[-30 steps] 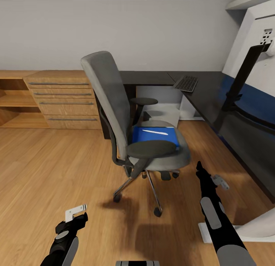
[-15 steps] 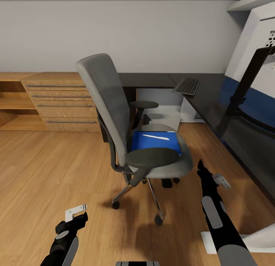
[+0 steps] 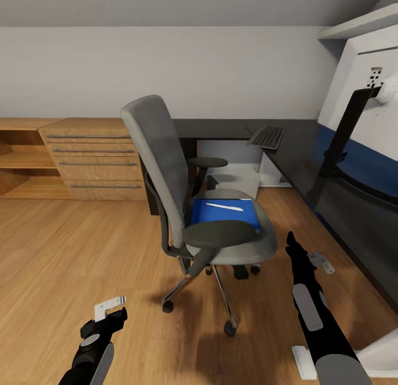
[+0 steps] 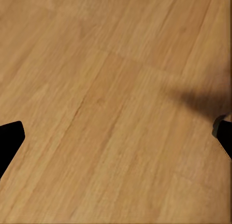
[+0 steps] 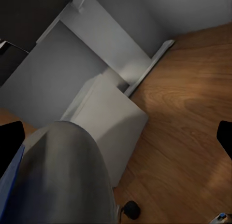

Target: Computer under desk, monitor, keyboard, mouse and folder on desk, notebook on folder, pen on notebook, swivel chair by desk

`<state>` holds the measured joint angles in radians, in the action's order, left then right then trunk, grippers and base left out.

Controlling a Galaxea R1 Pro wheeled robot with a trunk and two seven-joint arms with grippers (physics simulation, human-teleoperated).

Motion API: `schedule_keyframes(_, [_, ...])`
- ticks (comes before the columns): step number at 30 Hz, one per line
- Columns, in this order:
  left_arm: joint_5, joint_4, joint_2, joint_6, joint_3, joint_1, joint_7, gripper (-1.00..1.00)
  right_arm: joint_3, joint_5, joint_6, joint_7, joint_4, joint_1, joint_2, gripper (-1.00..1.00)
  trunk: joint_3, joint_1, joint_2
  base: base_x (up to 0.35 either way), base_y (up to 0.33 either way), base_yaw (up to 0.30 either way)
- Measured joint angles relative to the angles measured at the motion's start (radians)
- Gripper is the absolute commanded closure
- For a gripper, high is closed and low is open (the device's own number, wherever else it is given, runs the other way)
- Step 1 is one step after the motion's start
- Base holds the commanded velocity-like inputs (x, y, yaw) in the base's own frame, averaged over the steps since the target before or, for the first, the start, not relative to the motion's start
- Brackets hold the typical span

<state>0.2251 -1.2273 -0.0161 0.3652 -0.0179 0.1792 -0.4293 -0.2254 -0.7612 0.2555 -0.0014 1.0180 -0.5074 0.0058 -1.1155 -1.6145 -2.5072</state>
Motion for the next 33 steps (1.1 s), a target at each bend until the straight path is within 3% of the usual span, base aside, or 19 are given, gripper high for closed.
schedule_keyframes(12, [-0.001,0.000,0.000,-0.001,0.000,0.000,0.001,-1.00,0.000,-0.009,-0.020,0.000,-0.001,0.000,0.000,-1.00,0.000,0.000,0.000,0.005,0.000,0.000])
schedule_keyframes(24, [-0.002,-0.001,0.000,-0.001,0.000,0.000,0.003,-1.00,-0.002,-0.011,-0.048,-0.002,-0.021,0.000,0.000,-1.00,0.000,0.000,0.000,0.182,0.000,0.000])
schedule_keyframes(33, [-0.003,0.000,0.000,-0.002,0.000,0.000,0.002,-1.00,-0.039,-0.010,-0.101,-0.001,-0.036,0.000,0.001,-1.00,0.000,0.000,0.000,0.182,0.000,0.000])
